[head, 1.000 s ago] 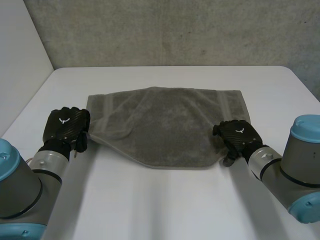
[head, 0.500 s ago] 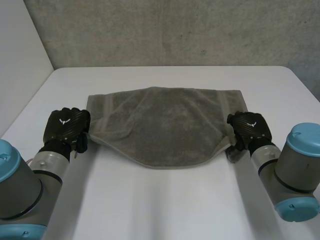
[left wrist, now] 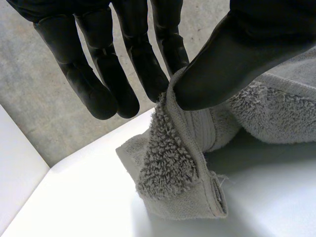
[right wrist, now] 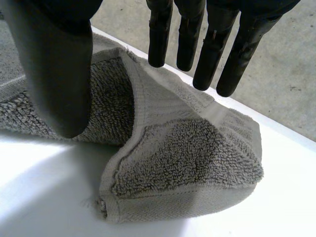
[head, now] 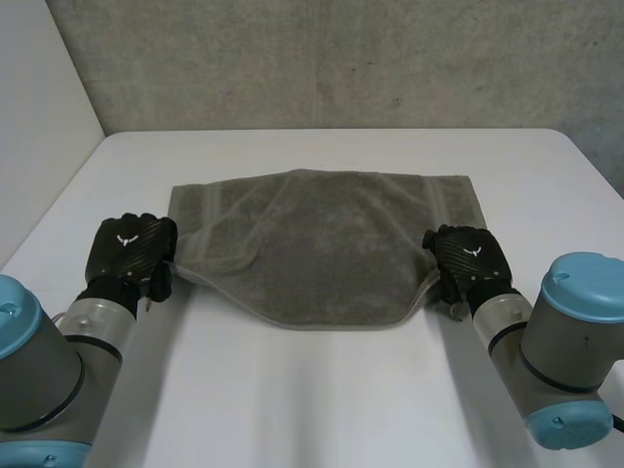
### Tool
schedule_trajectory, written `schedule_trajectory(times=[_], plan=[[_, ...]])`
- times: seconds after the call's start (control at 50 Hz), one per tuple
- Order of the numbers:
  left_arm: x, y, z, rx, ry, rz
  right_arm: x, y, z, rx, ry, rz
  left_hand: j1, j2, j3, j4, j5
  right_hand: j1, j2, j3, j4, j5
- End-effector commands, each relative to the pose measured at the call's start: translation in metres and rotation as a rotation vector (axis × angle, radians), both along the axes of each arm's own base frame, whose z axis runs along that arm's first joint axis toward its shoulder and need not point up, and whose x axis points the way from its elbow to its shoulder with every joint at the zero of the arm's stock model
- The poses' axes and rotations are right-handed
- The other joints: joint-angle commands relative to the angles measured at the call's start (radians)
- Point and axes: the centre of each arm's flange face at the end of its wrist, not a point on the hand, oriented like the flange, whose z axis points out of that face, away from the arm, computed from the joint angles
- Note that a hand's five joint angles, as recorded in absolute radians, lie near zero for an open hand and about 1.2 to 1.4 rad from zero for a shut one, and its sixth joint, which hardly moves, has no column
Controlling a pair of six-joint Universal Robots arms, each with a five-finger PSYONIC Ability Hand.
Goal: Fold the towel.
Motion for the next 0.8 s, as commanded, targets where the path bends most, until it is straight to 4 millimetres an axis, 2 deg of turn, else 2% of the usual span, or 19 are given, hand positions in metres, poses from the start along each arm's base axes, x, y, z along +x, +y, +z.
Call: schedule_trajectory(times=[0.02,0.04,0.08,0.14,0.16,0.18,0.26,0.3,0.36,0.4,0.5,0.54,0.62,0.66,0.7,0.72,0.76,0.8], plan=[[0.001,-0.001,0.000,0.000,0.000,0.002,-0.003,-0.007,0.001,-0.013,-0.006,-0.020,-0.018,-0.111,-0.150,-0.113,-0.251,0.330,0.328,0.325,0.324,0.314],[0.001,-0.001,0.000,0.000,0.000,0.002,-0.003,-0.007,0.001,-0.013,-0.006,-0.020,-0.018,-0.111,-0.150,-0.113,-0.251,0.331,0.329,0.326,0.325,0.316],[0.001,-0.001,0.001,-0.002,0.001,0.004,-0.003,-0.008,0.000,-0.014,-0.004,-0.022,-0.018,-0.111,-0.150,-0.113,-0.251,0.585,0.583,0.580,0.579,0.570],[0.001,-0.001,0.001,-0.002,0.001,0.004,-0.003,-0.009,0.001,-0.018,-0.002,-0.023,-0.018,-0.111,-0.150,-0.113,-0.251,0.698,0.696,0.693,0.692,0.683],[0.001,-0.001,0.001,-0.002,0.001,0.004,-0.004,-0.011,0.002,-0.023,-0.004,-0.026,-0.018,-0.111,-0.150,-0.113,-0.251,0.858,0.856,0.853,0.852,0.842],[0.001,-0.002,0.001,-0.003,0.001,0.005,-0.005,-0.013,0.003,-0.026,-0.004,-0.027,-0.018,-0.111,-0.150,-0.113,-0.251,0.914,0.911,0.909,0.908,0.898],[0.001,-0.002,0.001,-0.005,0.002,0.005,-0.016,-0.023,0.011,-0.042,-0.005,-0.060,-0.018,-0.111,-0.150,-0.113,-0.251,0.914,0.912,0.909,0.908,0.899],[0.001,-0.002,0.001,-0.005,0.002,0.007,-0.024,-0.028,0.026,-0.074,-0.004,-0.068,-0.018,-0.111,-0.150,-0.113,-0.251,0.914,0.912,0.909,0.908,0.899],[0.003,-0.003,0.003,-0.008,0.002,0.011,-0.025,-0.028,0.034,-0.088,0.002,-0.046,-0.018,-0.111,-0.150,-0.113,-0.251,0.914,0.912,0.909,0.908,0.899],[0.004,-0.004,0.005,-0.015,0.005,0.016,-0.029,-0.026,0.048,-0.088,0.056,0.014,-0.018,-0.111,-0.150,-0.113,-0.251,0.914,0.912,0.909,0.908,0.899],[0.009,-0.005,0.018,-0.044,0.009,0.034,-0.037,-0.024,0.064,-0.070,0.159,0.072,-0.018,-0.111,-0.150,-0.113,-0.251,0.914,0.912,0.909,0.908,0.899],[0.011,0.000,0.028,-0.062,0.006,0.034,-0.048,-0.015,0.075,-0.004,0.297,0.137,-0.018,-0.111,-0.150,-0.113,-0.251,0.914,0.912,0.909,0.908,0.899],[0.013,0.010,0.037,-0.051,0.001,0.031,-0.057,-0.003,0.073,0.092,0.406,0.199,-0.018,-0.111,-0.150,-0.113,-0.251,0.914,0.912,0.909,0.908,0.899],[0.015,0.017,0.041,-0.041,-0.002,0.027,-0.060,0.014,0.075,0.159,0.489,0.283,-0.018,-0.111,-0.150,-0.113,-0.251,0.914,0.912,0.909,0.908,0.899],[0.018,0.030,0.047,-0.013,-0.009,0.018,-0.062,0.021,0.080,0.174,0.515,0.314,-0.018,-0.111,-0.150,-0.113,-0.251,0.914,0.912,0.909,0.908,0.899],[0.018,0.030,0.047,-0.013,-0.009,0.018,-0.062,0.021,0.080,0.174,0.515,0.314,-0.018,-0.111,-0.150,-0.113,-0.251,0.914,0.912,0.909,0.908,0.899],[0.023,0.043,0.050,0.012,-0.023,0.000,-0.070,0.031,0.091,0.199,0.537,0.341,-0.018,-0.111,-0.150,-0.113,-0.251,0.914,0.912,0.909,0.908,0.899],[0.026,0.048,0.052,0.012,-0.038,-0.006,-0.074,0.035,0.097,0.206,0.534,0.349,-0.018,-0.111,-0.150,-0.113,-0.251,0.914,0.912,0.909,0.908,0.899]])
